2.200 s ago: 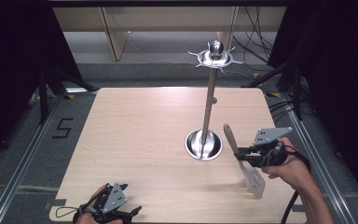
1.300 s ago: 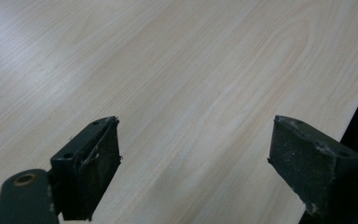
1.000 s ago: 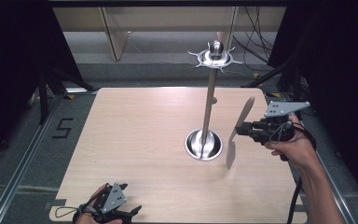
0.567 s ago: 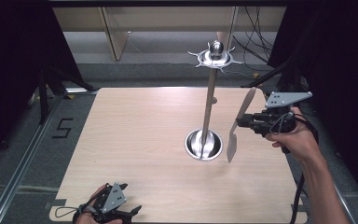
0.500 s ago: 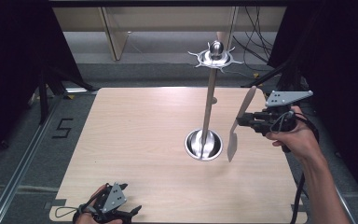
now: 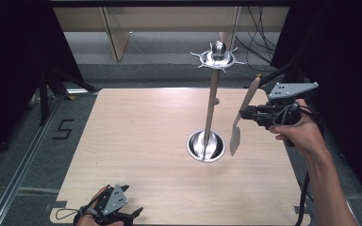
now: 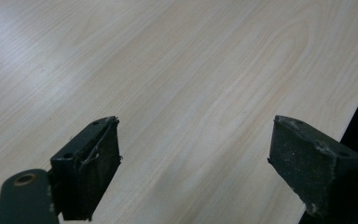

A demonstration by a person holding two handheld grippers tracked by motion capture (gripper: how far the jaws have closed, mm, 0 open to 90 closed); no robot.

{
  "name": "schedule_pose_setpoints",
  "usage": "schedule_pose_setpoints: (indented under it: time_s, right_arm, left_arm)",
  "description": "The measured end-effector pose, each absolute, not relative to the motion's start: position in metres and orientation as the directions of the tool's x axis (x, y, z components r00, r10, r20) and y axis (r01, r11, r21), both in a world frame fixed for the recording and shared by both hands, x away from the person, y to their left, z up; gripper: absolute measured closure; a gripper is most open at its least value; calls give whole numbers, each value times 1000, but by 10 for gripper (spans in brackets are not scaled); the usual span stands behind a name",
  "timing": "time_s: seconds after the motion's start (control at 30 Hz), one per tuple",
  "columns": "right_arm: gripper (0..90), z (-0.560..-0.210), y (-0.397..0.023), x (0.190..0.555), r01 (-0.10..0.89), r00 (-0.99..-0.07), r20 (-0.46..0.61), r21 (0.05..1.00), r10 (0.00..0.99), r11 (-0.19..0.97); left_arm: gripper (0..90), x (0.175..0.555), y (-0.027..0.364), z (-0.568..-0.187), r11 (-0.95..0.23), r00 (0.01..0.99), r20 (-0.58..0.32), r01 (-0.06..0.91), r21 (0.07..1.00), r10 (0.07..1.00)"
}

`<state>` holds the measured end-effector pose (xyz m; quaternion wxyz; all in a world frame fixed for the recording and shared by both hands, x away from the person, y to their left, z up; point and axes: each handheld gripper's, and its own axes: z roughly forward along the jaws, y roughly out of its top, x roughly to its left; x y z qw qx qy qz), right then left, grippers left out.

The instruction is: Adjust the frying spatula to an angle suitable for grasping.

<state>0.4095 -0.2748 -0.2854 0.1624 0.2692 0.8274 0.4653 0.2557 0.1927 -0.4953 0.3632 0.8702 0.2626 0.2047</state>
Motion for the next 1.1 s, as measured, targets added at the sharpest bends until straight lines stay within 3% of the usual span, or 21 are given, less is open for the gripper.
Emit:
schedule_pose_setpoints:
  time_s: [1.1]
  right_arm:
    - [762, -261, -262, 434, 306, -789, -35, 843, 613, 442]
  left_arm:
    - [154, 255, 193, -495, -593, 776, 161, 312, 743, 610]
